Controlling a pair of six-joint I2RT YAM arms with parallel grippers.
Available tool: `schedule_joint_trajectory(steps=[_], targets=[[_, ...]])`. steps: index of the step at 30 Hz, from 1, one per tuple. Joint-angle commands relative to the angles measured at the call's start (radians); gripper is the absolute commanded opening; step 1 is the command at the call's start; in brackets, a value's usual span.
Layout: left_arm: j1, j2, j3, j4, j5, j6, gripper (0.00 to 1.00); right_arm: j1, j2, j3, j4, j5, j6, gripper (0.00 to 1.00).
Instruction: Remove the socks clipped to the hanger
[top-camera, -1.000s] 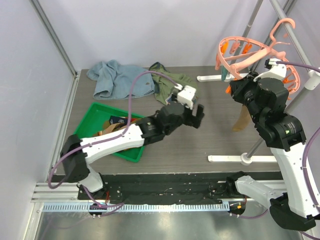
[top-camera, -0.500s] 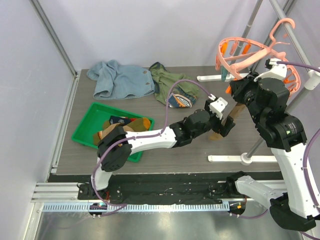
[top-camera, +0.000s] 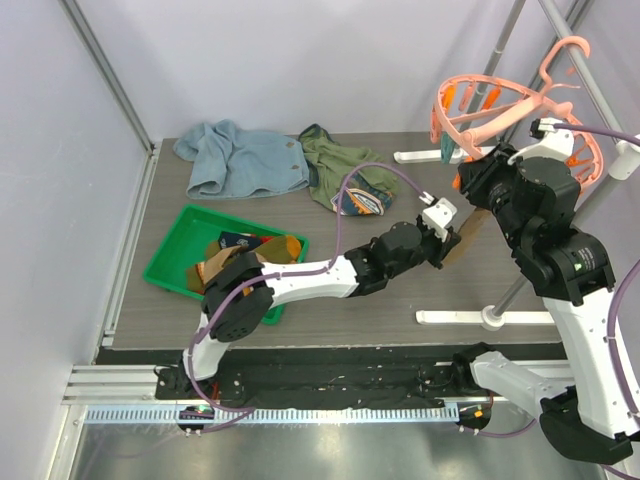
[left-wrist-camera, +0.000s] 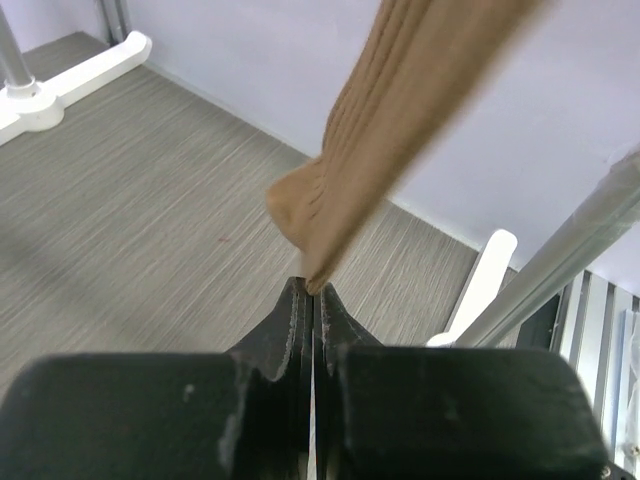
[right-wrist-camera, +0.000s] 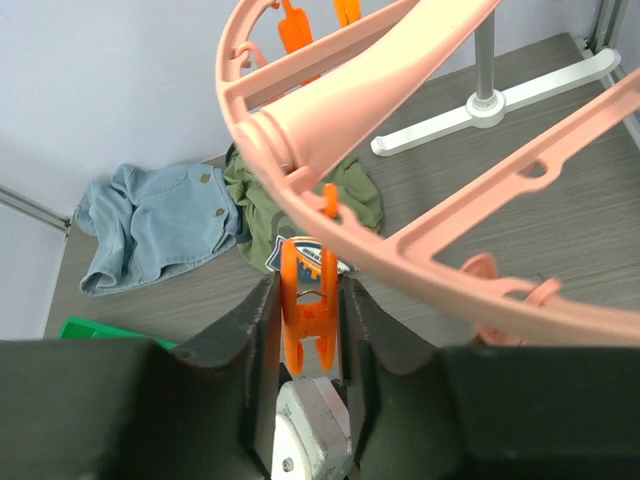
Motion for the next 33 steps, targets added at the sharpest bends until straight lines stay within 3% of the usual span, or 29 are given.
schedule_joint_trajectory(steps=[1, 11, 22, 33], targets=[[-0.005, -0.123, -0.066, 0.078, -0.045, 0.003, 0.00, 0.000, -0.021, 0.044, 0.005, 0.001, 0.004, 0.34], [-0.037, -0.217, -0.175, 0.095, -0.112, 0.023, 0.00, 0.002, -0.028, 0.123, -0.108, 0.024, -0.013, 0.52], [-0.068, -0.299, -0.298, 0.127, -0.169, 0.022, 0.00, 0.000, -0.015, 0.196, -0.278, 0.154, -0.108, 0.52], [-0.067, -0.402, -0.379, 0.141, -0.128, -0.030, 0.00, 0.002, -0.027, 0.061, -0.210, 0.173, -0.080, 0.56]])
